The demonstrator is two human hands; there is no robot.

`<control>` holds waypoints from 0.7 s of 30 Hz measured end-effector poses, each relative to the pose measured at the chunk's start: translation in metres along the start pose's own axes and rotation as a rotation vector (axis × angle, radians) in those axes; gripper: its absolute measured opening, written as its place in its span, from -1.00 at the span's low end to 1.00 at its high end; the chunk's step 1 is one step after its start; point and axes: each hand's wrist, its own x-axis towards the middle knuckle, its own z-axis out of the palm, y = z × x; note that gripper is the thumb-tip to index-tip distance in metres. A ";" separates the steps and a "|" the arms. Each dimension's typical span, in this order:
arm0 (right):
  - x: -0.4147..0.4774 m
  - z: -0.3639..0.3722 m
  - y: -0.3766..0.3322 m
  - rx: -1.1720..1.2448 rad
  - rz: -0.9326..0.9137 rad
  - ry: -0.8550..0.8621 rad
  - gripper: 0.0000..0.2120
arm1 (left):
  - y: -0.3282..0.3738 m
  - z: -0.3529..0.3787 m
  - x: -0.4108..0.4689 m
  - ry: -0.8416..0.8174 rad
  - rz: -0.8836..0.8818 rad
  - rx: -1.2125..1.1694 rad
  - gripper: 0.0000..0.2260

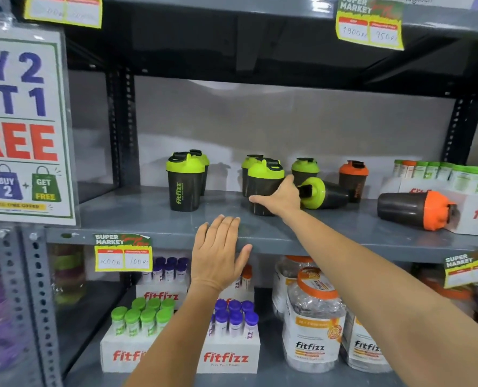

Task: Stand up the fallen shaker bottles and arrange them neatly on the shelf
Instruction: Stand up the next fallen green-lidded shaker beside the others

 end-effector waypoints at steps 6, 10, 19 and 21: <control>0.006 -0.023 -0.020 0.000 -0.124 0.190 0.09 | 0.000 0.003 -0.001 -0.009 -0.006 0.005 -0.52; 0.023 -0.039 -0.051 -0.295 -0.281 0.170 -0.11 | 0.000 0.003 0.000 -0.015 -0.008 0.024 -0.52; 0.047 -0.050 -0.064 -0.352 -0.146 -0.311 -0.40 | 0.000 0.003 -0.002 -0.036 -0.014 0.030 -0.50; 0.047 -0.053 -0.065 -0.306 -0.156 -0.259 -0.31 | 0.000 0.003 -0.002 -0.028 -0.011 0.030 -0.50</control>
